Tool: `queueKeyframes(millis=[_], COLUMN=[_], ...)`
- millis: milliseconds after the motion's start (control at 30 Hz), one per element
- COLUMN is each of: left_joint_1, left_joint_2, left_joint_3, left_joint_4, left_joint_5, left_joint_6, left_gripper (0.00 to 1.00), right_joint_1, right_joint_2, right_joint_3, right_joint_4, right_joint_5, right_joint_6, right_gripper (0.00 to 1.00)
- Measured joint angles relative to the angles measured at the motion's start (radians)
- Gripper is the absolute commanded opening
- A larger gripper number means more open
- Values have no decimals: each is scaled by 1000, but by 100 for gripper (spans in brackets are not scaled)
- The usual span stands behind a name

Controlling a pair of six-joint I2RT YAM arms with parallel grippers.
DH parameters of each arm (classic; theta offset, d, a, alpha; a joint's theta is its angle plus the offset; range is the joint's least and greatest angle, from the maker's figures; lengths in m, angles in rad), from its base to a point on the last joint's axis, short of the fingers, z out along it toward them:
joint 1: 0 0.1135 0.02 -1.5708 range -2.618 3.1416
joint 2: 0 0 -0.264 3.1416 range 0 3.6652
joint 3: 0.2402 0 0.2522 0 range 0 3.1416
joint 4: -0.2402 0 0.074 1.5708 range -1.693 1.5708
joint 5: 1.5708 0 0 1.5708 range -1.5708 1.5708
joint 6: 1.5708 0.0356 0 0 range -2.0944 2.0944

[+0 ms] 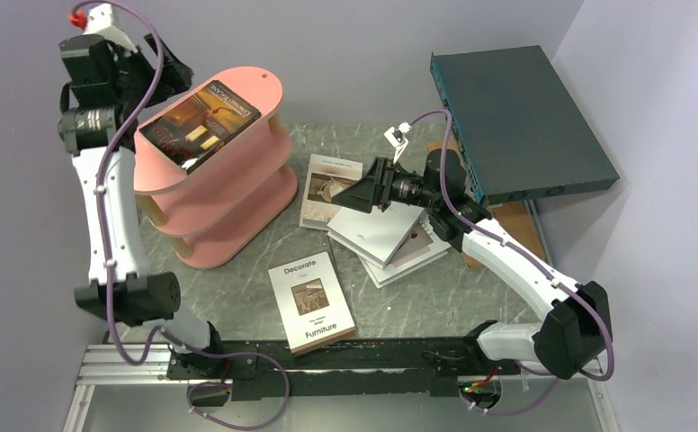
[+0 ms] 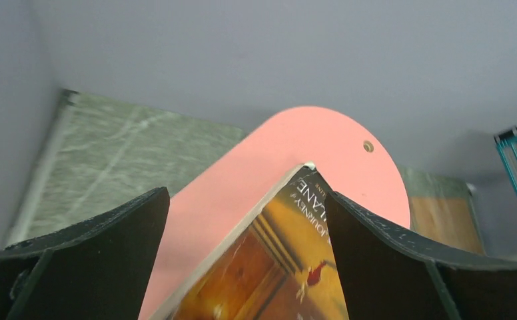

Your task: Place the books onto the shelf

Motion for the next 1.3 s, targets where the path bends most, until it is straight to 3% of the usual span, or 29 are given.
queueKeyframes(millis=[267, 500, 767, 1300], left_joint_1=[-26, -344, -554, -573], left_joint_2=[-293, -462, -371, -319], left_joint_3=[-67, -246, -371, -363], left_joint_4=[25, 18, -68, -212], left_joint_5=[-222, -255, -238, -412], left_joint_6=[42, 78, 82, 122], left_gripper=[75, 74, 75, 77], right_joint_1=[1, 1, 1, 1], right_joint_2=[32, 52, 60, 60], right_joint_3=[0, 0, 0, 0], right_joint_4=[22, 30, 30, 31], right_joint_5=[-6, -21, -24, -24], right_joint_6=[5, 11, 14, 18], right_gripper=[100, 100, 100, 100])
